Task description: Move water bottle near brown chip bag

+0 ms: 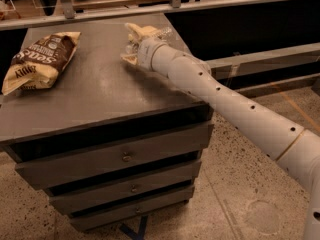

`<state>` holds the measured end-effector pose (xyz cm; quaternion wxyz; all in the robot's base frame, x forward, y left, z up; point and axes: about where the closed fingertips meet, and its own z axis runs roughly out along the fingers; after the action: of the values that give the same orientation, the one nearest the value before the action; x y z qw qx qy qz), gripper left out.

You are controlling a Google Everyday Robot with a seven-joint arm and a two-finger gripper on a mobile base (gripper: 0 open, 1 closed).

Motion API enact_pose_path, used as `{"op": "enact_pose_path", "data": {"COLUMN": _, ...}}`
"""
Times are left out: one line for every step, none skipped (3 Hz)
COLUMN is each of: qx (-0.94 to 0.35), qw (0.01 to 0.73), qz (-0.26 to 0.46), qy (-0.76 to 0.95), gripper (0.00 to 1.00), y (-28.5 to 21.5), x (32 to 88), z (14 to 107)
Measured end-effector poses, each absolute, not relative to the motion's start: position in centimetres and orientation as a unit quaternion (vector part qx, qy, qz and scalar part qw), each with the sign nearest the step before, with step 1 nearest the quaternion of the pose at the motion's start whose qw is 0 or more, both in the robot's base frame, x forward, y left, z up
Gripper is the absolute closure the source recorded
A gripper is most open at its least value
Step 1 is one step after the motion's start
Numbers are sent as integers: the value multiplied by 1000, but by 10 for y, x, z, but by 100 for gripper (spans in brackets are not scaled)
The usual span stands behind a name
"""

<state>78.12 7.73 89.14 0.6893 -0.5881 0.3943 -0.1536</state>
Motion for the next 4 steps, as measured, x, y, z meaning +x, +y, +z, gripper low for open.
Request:
{"op": "enact_pose_path", "data": {"qx": -593, "qw": 692, "qz": -142, "qy": 386, "gripper": 62, "y": 79, "x": 781, "z": 890}}
{"op": "enact_pose_path", "data": {"qx": -592, "qw": 697, "qz": -130, "qy": 383, "gripper": 85, "y": 79, "x": 782, "z": 887}}
{"op": "enact_pose_path", "data": {"qx": -591, "qw": 703, "qz": -116, "qy": 379, "gripper": 100, "y": 82, "x": 784, "z": 891}}
{"op": "enact_pose_path", "data": {"qx": -596, "qw": 707, "qz": -74, "qy": 372, "gripper": 100, "y": 97, "x": 786, "z": 910}}
